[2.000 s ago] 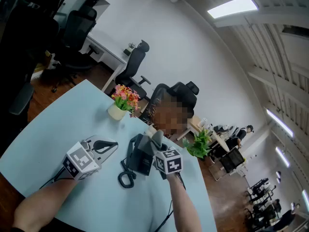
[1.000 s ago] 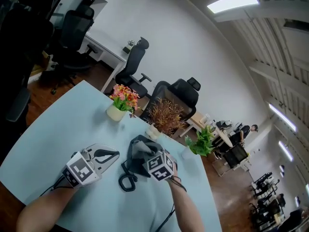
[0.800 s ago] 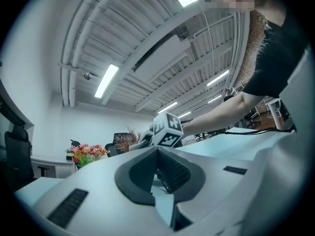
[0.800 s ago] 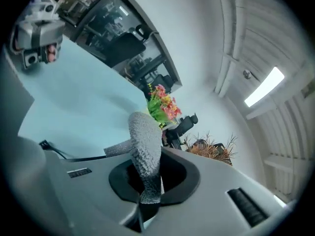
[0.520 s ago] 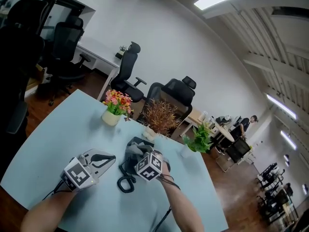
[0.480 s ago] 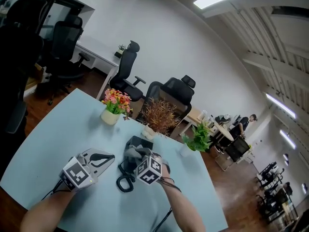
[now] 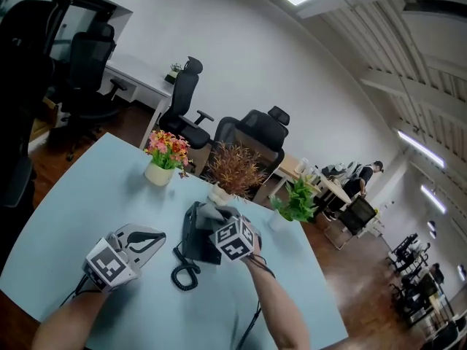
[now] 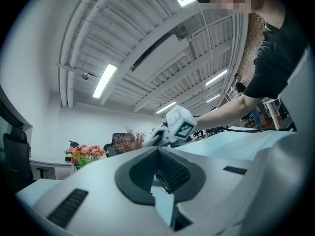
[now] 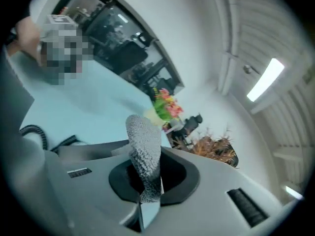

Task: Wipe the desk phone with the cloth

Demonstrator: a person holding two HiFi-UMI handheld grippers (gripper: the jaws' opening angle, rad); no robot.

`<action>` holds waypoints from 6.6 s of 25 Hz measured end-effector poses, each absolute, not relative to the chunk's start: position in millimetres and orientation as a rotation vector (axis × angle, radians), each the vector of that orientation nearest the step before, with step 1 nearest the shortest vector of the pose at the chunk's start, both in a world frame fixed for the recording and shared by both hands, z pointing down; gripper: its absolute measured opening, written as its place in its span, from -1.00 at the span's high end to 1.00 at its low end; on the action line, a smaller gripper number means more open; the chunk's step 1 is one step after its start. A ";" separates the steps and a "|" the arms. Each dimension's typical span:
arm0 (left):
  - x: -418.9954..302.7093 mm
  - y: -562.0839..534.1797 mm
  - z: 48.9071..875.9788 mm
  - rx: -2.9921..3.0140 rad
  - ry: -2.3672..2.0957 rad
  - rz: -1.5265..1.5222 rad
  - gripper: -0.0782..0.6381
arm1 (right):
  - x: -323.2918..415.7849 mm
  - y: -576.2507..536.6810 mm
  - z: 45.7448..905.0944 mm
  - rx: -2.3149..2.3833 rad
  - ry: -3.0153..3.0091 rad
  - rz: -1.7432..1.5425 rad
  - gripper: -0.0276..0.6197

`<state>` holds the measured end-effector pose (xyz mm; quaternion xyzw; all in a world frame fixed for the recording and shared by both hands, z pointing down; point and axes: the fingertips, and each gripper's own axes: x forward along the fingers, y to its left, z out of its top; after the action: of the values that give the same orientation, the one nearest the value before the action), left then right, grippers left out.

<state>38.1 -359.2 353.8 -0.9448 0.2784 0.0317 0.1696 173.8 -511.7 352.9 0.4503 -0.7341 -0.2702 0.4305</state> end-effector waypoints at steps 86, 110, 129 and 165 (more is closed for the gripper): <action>36.4 -362.8 347.4 -2.819 0.809 0.242 0.76 | 206.3 -384.7 449.8 0.582 -1.748 -0.617 0.91; 35.5 -358.6 345.6 -2.798 0.801 0.223 0.77 | 228.8 -452.5 417.4 0.885 -1.711 -0.658 0.91; 44.1 -360.7 350.9 -2.814 0.792 0.208 0.76 | 247.2 -542.1 336.6 1.333 -1.810 -0.625 0.91; 113.3 -237.6 307.4 -2.937 0.341 0.282 0.76 | 236.4 -186.4 297.7 1.307 -2.640 -0.312 0.91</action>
<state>113.3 -237.6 307.4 -0.9852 0.1144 0.0946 0.0858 236.4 -186.4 297.7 0.4395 -0.8876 -0.1049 0.0895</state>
